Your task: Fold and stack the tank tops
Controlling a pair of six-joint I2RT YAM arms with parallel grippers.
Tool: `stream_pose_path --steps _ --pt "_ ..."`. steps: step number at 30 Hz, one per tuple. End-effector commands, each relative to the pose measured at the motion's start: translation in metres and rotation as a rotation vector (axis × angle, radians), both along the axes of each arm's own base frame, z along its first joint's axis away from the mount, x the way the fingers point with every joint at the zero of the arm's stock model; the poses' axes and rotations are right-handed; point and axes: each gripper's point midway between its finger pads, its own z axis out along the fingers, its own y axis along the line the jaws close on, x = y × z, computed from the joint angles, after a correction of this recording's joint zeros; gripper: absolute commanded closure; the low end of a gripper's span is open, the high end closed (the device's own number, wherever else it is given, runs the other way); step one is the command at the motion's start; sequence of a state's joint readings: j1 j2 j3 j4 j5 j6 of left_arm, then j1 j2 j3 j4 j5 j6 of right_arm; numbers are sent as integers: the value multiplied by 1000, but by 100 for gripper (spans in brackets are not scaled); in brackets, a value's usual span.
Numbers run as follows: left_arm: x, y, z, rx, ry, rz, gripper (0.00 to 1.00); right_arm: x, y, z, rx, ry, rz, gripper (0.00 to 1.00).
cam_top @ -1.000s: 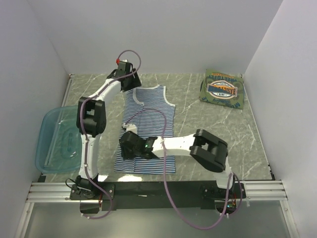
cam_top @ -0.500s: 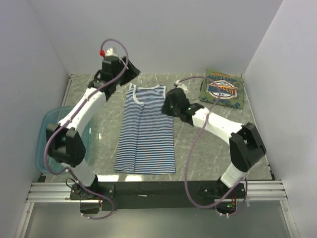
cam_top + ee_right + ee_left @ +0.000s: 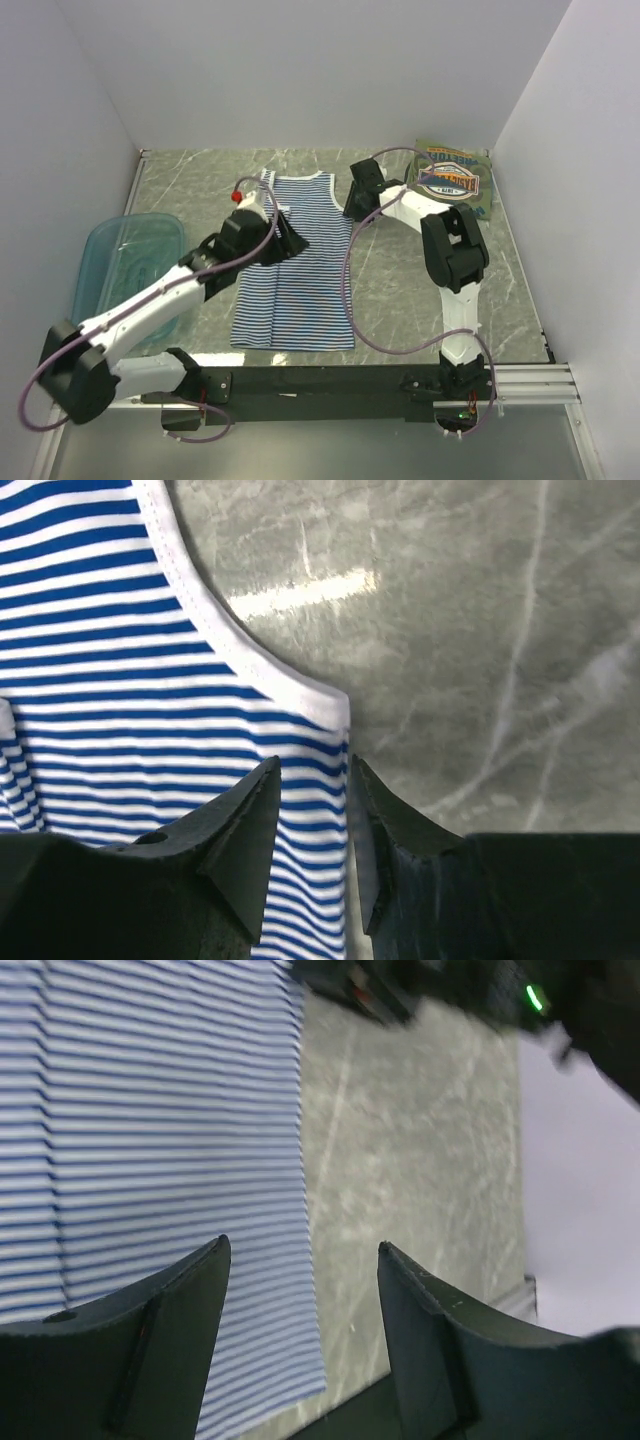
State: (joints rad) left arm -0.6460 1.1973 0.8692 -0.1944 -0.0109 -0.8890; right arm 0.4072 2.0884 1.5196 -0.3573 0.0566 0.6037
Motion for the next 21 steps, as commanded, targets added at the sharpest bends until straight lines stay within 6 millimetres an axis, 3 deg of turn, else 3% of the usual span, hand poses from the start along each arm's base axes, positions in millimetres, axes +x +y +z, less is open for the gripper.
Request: stream_pose_path --steps 1,2,3,7,11,13,14,15,17,21 --pt "-25 -6 3 -53 -25 -24 34 14 3 -1 6 5 0 59" --pt "-37 -9 4 -65 -33 -48 34 15 2 -5 3 14 -1 61" --pt "-46 -8 -8 -52 -12 -54 34 17 3 -5 -3 16 -2 64" --pt "-74 -16 -25 -46 28 -95 34 16 -8 -18 -33 40 -36 78" --pt "-109 -43 -51 1 62 -194 35 0 -21 -27 -28 53 -73 100" --pt "-116 -53 -62 50 66 -208 36 -3 -26 -18 -23 21 -93 100" --pt "-128 -63 -73 96 86 -243 36 -14 -32 -25 -29 41 -102 100" --pt "-131 -69 -76 113 88 -254 37 -13 -33 -15 -18 11 -107 100" --pt "-144 -86 -84 167 101 -307 37 -26 -42 -20 -26 24 -123 100" --pt "-156 -104 -95 289 73 -331 38 -35 -45 -8 8 -8 -122 100"
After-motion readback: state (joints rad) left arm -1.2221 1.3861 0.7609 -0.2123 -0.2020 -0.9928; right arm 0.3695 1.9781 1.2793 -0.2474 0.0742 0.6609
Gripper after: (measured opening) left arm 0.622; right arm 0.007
